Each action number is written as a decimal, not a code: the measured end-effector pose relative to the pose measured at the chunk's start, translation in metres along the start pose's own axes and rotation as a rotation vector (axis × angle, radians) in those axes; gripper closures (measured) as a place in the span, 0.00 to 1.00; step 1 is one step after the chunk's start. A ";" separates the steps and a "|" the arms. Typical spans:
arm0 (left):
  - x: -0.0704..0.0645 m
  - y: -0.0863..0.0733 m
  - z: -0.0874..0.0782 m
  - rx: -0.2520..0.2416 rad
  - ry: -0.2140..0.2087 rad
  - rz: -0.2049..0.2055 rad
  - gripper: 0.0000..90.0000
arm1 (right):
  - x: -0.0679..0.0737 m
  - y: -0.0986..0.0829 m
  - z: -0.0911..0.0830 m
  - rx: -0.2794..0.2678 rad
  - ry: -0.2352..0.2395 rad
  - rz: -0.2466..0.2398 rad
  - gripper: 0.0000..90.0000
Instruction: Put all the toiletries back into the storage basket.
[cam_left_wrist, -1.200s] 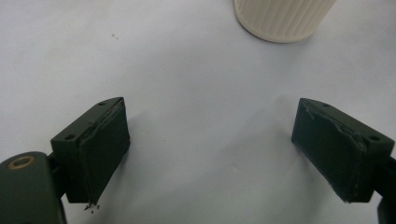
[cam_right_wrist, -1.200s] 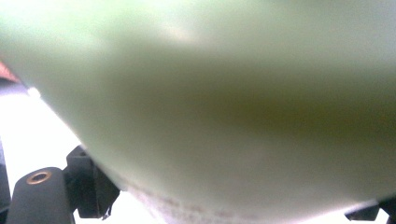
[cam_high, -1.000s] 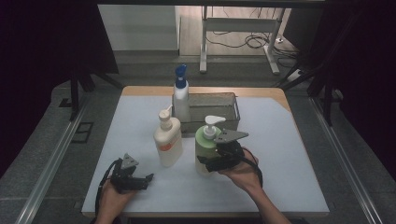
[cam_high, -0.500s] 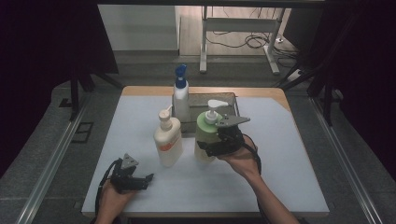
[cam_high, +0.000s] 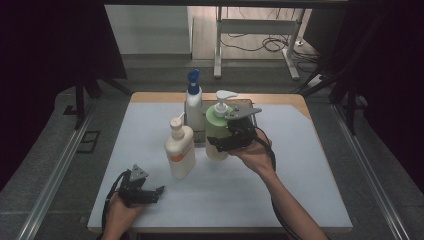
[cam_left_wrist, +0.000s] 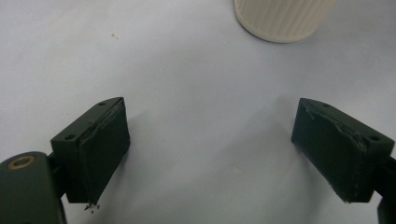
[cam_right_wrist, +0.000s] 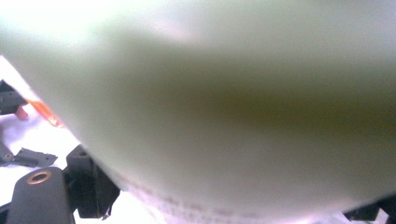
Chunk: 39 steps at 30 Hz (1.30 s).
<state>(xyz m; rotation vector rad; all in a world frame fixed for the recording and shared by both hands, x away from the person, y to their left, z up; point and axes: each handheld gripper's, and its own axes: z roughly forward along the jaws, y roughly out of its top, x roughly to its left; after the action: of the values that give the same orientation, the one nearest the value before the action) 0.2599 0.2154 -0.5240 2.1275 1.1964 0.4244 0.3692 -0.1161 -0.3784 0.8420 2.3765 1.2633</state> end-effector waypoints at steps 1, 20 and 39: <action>0.000 0.000 0.000 0.000 0.000 0.000 0.12 | -0.001 0.002 0.000 -0.002 -0.003 -0.001 0.14; 0.000 0.000 0.000 0.000 0.000 -0.001 0.12 | -0.024 0.033 0.010 -0.025 -0.062 0.026 0.14; 0.000 0.000 0.000 0.002 -0.002 0.000 0.12 | -0.051 0.049 0.038 -0.031 -0.126 0.063 0.14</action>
<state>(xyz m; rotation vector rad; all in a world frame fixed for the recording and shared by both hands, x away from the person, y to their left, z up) 0.2598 0.2157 -0.5239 2.1295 1.1960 0.4217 0.4461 -0.1029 -0.3589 0.9650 2.2426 1.2288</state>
